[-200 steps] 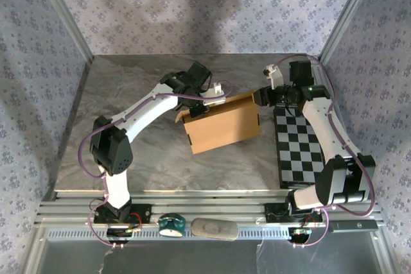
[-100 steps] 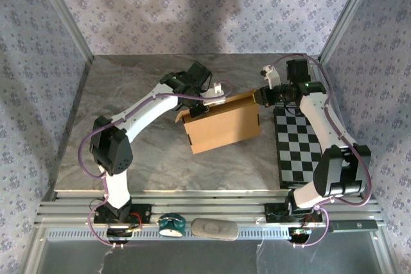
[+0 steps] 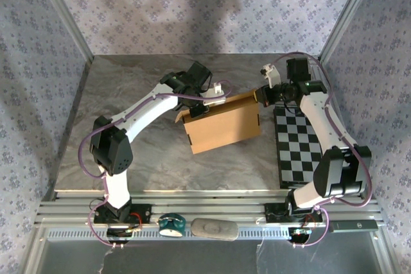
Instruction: Fold the paper box
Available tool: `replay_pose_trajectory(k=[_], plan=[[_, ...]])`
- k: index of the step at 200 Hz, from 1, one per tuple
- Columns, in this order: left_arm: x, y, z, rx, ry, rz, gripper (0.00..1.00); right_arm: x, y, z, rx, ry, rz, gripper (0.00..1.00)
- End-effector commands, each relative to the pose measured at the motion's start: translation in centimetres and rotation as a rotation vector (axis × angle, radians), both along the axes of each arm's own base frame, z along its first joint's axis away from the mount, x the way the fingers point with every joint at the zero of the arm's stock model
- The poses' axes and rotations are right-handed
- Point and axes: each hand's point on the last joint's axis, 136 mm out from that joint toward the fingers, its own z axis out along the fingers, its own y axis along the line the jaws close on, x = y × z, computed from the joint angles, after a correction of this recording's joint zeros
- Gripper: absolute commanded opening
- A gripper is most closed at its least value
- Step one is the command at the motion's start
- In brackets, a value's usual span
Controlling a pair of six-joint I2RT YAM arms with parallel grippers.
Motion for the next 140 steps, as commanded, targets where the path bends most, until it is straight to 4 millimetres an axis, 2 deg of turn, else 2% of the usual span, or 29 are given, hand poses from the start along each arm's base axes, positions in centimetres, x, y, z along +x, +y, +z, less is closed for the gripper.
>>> replay_pose_trajectory(k=[1, 31, 44, 58, 77, 107, 140], plan=[[-0.2, -0.8, 1.7, -0.048, -0.028, -0.037, 0.0, -0.3, -0.7, 1.6, 0.022, -0.019, -0.035, 0.01], [-0.4, -0.3, 1.4, -0.024, -0.026, -0.052, 0.0, 0.0, -1.6, 4.6, 0.105, -0.123, 0.008, 0.41], [-0.4, 0.2, 1.4, -0.012, -0.026, -0.052, 0.0, 0.3, -1.4, 5.4, 0.139, -0.169, 0.089, 0.49], [-0.2, 0.7, 1.6, -0.008, -0.029, -0.05, 0.0, 0.2, -0.5, 5.5, 0.147, -0.192, 0.203, 0.53], [0.1, 1.4, 1.8, 0.007, -0.035, -0.048, 0.0, 0.4, -0.2, 4.4, 0.132, -0.175, 0.284, 0.54], [-0.1, 1.8, 2.2, 0.0, -0.033, -0.053, 0.0, 0.3, 0.3, 4.1, 0.21, -0.144, 0.323, 0.54], [-0.2, 2.3, 1.8, 0.0, -0.015, -0.068, 0.0, -0.6, 0.1, 1.8, 0.157, -0.11, 0.347, 0.56]])
